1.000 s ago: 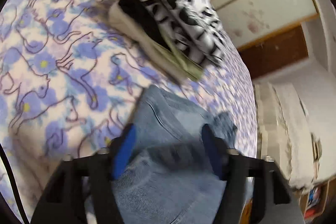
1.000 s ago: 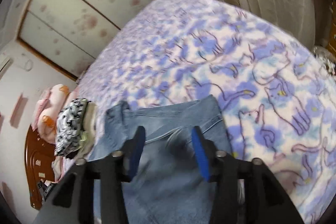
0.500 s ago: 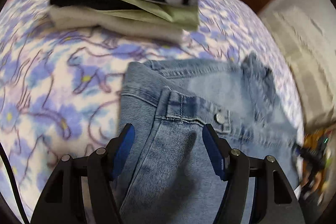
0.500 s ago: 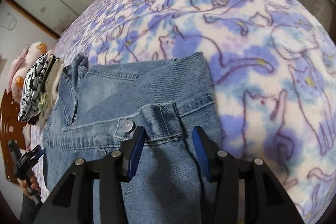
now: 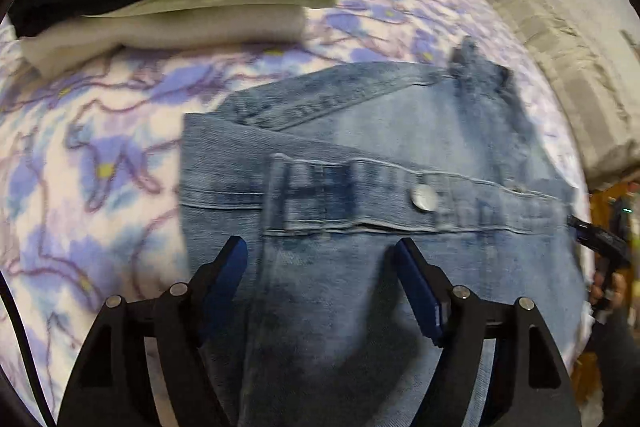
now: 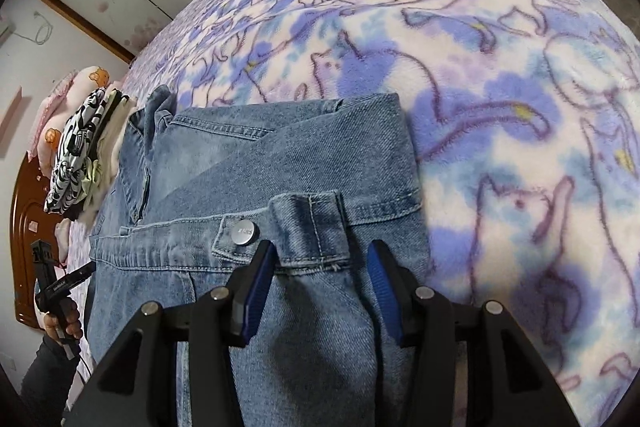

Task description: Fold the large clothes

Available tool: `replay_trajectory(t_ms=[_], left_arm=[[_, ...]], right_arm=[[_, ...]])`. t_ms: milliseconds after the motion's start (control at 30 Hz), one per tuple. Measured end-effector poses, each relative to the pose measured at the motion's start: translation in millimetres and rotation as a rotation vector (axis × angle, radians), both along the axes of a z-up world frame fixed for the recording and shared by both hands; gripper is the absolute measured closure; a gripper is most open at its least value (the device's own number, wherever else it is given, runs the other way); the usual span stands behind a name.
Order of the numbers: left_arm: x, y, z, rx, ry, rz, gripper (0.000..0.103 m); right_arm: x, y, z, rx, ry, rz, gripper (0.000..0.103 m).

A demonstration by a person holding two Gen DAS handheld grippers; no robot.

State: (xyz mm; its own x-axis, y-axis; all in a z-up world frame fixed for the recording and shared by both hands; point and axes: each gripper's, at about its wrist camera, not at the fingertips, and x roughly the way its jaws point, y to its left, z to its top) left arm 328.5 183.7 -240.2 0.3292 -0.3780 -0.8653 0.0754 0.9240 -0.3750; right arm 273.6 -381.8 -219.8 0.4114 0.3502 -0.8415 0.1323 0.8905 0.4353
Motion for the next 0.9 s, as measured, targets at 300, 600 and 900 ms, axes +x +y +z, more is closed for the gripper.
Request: replay_trajectory(t_ms=[300, 600, 900], left_arm=[[7, 22, -11, -0.230, 0.048, -0.013, 0.029], [9, -6, -6, 0.031, -0.015, 0.009, 0.059], [-41, -42, 61, 0.290, -0.219, 0.103, 0.085]], right_arm=[[-1, -3, -2, 0.021, -0.021, 0.019, 0.054], [2, 14, 8, -0.076, -0.024, 0.030, 0.072], [-34, 58, 68, -0.312, -0.167, 0.020, 0.079]])
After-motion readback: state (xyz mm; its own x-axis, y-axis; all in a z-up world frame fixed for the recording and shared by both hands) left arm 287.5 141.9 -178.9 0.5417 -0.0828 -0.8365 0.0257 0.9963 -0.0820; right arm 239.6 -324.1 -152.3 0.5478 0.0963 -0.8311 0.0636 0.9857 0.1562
